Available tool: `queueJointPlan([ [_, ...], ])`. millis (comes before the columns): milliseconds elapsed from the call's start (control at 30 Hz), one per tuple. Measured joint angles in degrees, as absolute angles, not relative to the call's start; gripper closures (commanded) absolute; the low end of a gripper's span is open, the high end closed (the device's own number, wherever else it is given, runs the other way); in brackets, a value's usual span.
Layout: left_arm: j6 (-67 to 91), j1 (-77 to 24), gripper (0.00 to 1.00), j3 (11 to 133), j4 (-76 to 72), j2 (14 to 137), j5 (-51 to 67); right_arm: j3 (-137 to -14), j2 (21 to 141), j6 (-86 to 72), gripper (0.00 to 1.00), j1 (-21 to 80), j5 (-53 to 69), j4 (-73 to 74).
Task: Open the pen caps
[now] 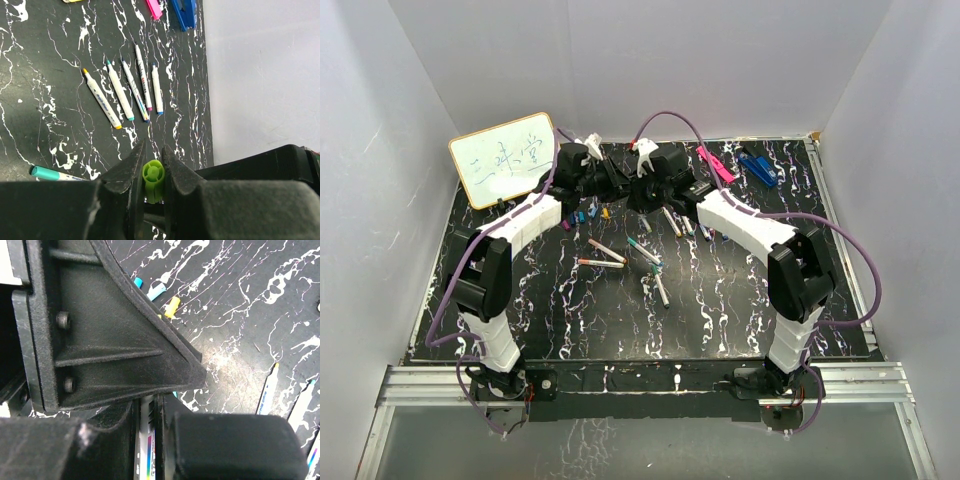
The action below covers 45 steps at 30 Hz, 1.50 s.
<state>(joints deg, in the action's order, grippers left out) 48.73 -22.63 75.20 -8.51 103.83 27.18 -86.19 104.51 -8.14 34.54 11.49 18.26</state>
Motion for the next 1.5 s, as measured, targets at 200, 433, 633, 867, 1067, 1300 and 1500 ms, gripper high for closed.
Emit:
queueJointPlan([
  [200, 48.5, -22.7, 1.0, 77.6, -4.4, 104.1, 24.2, -84.2, 103.8, -8.2, 1.0, 34.5, 11.0, 16.1],
  [433, 48.4, -21.2, 1.0, 86.0, -0.9, 109.3, 24.7, -71.5, 94.8, -9.4, 1.0, 34.3, 8.8, 14.3],
  [633, 47.7, -12.5, 1.0, 88.8, -1.0, 111.2, 19.8, -68.8, 92.3, -9.2, 1.0, 34.5, 6.9, 18.7],
  [867, 44.9, -12.6, 1.0, 85.9, 1.0, 110.7, 20.0, -77.3, 101.5, -6.6, 1.0, 33.3, 0.3, 19.7],
  [1067, 40.9, -13.6, 1.0, 81.3, 6.3, 108.8, 20.5, -85.2, 113.4, -2.8, 1.0, 32.3, -4.5, 19.7],
  [1300, 37.5, -13.6, 1.0, 80.4, 9.9, 105.5, 20.6, -88.1, 119.8, -0.9, 1.0, 31.8, -6.3, 20.2],
  [1500, 36.2, -13.6, 1.0, 80.4, 11.1, 105.3, 21.1, -89.9, 120.8, -0.1, 1.0, 31.6, -6.3, 20.9],
])
